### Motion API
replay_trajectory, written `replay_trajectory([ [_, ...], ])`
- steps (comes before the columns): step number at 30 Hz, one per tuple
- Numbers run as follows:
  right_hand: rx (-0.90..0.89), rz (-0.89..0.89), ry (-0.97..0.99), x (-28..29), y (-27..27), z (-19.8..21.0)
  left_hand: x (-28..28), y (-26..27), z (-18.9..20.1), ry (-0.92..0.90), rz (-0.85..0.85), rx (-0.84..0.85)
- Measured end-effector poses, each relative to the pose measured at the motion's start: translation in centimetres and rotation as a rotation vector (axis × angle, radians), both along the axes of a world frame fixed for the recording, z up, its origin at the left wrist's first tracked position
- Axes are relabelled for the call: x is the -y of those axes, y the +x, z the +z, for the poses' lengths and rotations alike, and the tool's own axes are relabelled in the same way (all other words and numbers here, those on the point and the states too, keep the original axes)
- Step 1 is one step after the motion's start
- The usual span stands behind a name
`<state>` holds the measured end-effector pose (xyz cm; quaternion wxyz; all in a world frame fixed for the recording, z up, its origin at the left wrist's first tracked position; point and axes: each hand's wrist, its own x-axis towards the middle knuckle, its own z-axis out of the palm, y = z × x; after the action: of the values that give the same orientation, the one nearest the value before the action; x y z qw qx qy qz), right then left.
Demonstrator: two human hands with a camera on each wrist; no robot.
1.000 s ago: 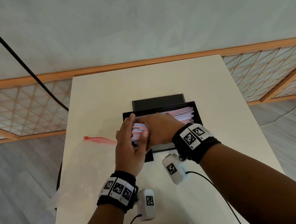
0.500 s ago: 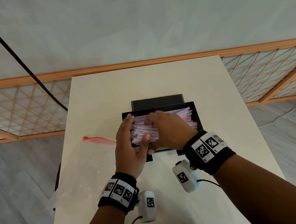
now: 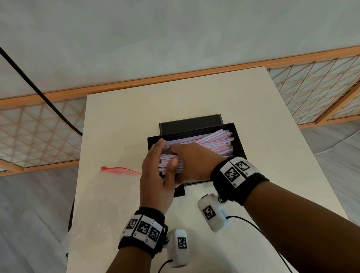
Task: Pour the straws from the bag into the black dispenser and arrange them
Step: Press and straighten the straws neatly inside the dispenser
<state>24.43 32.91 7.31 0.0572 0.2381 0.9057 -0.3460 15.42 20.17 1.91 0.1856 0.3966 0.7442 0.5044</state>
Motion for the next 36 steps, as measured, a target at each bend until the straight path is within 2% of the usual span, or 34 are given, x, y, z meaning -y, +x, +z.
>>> replay_trajectory([
  [2, 0.017, 0.026, 0.002, -0.2, -0.1, 0.4, 0.0, 0.0, 0.0, 0.010, -0.003, 0.040],
  [5, 0.051, 0.055, 0.026, -0.3, -0.5, 0.7, 0.0, 0.1, 0.6, 0.014, 0.004, -0.032],
  [12, 0.115, 0.047, 0.052, -0.4, -0.9, 0.9, 0.2, 0.2, 0.9, 0.057, -0.015, -0.051],
  [27, 0.142, 0.107, 0.126, -0.3, -1.5, 1.1, 0.4, 0.3, 0.2, 0.082, -0.006, -0.075],
  [36, 0.067, 0.137, 0.105, 0.5, -2.0, 0.3, 0.4, 0.5, 0.3, -0.040, -0.015, -0.034],
])
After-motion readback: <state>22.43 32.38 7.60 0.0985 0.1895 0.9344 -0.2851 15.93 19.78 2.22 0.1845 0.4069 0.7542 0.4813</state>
